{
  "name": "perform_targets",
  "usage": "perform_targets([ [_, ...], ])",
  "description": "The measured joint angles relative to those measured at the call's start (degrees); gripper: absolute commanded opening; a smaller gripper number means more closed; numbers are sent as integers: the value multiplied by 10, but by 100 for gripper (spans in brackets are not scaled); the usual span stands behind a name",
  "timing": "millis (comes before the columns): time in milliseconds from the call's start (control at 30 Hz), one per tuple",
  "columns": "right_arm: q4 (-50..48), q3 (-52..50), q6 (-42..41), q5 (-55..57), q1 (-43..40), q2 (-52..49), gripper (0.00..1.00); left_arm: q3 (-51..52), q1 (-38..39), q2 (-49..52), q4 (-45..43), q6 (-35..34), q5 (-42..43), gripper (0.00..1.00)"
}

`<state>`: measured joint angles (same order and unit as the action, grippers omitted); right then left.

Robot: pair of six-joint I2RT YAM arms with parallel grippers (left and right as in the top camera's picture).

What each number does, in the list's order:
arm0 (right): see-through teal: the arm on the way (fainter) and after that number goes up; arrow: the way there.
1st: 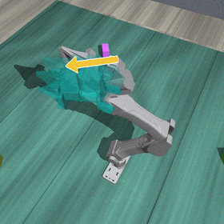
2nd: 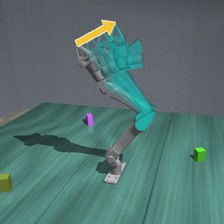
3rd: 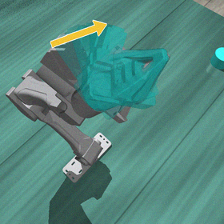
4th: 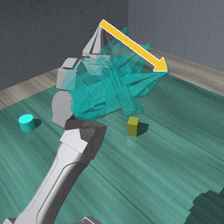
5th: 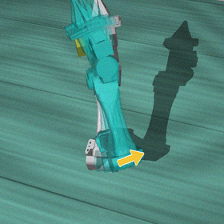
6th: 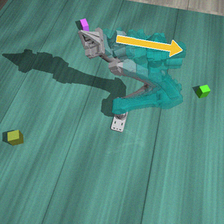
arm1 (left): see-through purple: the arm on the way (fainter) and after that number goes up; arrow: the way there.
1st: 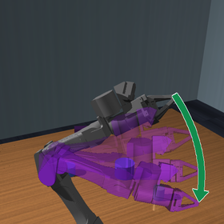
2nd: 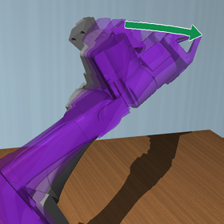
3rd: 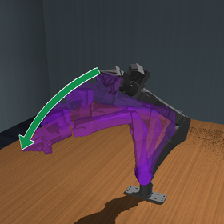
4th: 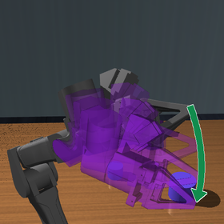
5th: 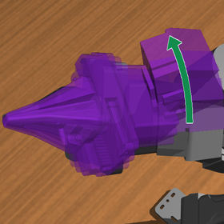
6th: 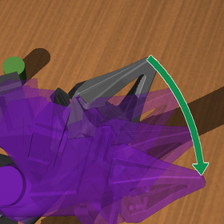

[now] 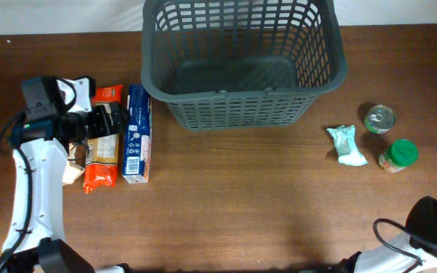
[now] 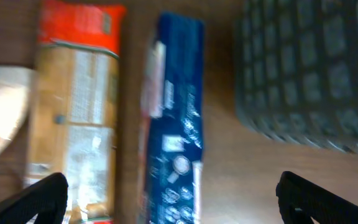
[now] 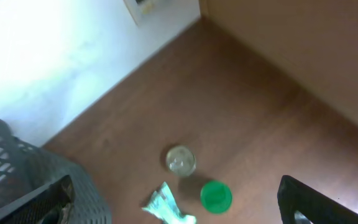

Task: Pack container
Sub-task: 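Grasp the blue box with the left gripper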

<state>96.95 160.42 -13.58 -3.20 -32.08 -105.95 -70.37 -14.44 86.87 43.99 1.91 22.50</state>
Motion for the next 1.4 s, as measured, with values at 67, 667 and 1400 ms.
perform_targets([
  [67, 0, -23, 0, -7, -6, 0, 99, 0, 19, 0, 13, 0, -4, 92],
  [667, 0, -97, -1, -19, -9, -2, 99, -1, 142, 177, 46, 10, -275, 82],
  [1400, 0, -97, -1, -22, -9, -2, 99, -177, 127, 234, 180, 2, -288, 2],
])
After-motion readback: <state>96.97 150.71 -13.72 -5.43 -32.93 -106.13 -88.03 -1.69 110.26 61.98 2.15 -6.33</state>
